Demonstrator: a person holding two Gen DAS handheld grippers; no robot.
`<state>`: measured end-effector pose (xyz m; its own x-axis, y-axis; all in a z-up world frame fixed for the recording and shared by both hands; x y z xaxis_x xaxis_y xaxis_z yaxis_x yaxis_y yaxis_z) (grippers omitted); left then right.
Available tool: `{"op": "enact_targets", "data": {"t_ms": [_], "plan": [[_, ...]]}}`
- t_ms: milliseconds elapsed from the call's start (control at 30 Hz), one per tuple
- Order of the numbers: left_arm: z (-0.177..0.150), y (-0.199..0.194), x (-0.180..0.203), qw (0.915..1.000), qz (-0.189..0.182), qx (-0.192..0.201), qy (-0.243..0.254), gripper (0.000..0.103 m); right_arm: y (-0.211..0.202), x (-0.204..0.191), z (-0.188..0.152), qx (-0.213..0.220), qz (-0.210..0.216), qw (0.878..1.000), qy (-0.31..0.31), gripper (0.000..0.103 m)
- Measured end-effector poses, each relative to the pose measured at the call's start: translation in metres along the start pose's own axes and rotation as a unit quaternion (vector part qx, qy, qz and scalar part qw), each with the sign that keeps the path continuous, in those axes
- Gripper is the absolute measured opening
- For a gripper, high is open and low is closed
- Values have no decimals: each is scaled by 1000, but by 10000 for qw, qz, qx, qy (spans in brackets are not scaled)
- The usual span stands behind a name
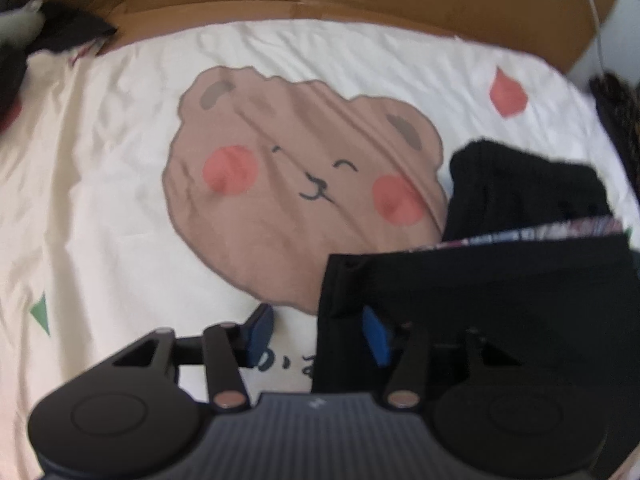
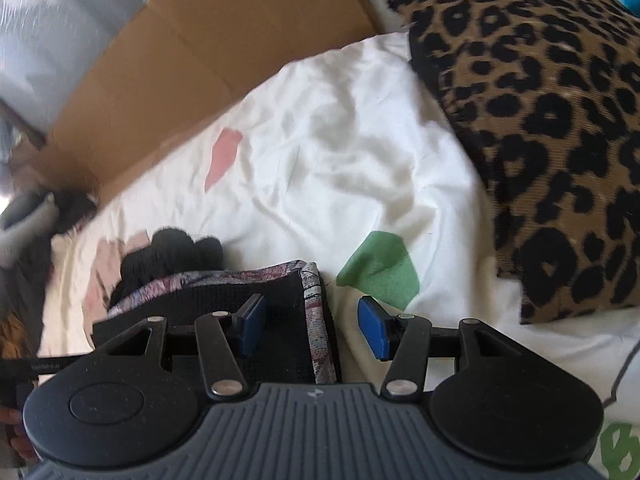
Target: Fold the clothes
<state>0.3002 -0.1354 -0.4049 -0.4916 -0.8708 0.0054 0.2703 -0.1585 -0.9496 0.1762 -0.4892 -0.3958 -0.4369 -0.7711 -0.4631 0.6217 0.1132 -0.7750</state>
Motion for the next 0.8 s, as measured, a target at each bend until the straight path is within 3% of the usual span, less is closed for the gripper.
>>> {"op": "enact_targets", "data": {"t_ms": [133,267,467,800], "plan": [[1,2,5,9999,102,-71,44,58,6,-9,-4,-45,-145,9990,-422,58],[0,2,6,9999,117,-69,57,58,6,-19,-12,24,-302,9954,-909,44],[-4,1,3,9999,142,-51,59,58,0,-31,-18,232,-527,9870,-1504,36],[-8,3,3,9997,130,16,199,58,4,-54,-24,486,-669,9583,-2735,36]]}}
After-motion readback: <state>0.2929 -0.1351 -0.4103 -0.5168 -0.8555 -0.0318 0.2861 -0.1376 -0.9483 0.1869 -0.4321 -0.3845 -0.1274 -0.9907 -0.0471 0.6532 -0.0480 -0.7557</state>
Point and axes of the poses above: each gripper's, at about its wrist camera, not at the fingertips, and y roughly the way its jaws point, x to its right, z to its top, the point moved 2 cm from there along y, roughly the way its jaws point, and after that the axes turned 3 degrees about y, right-handed, at the moved point
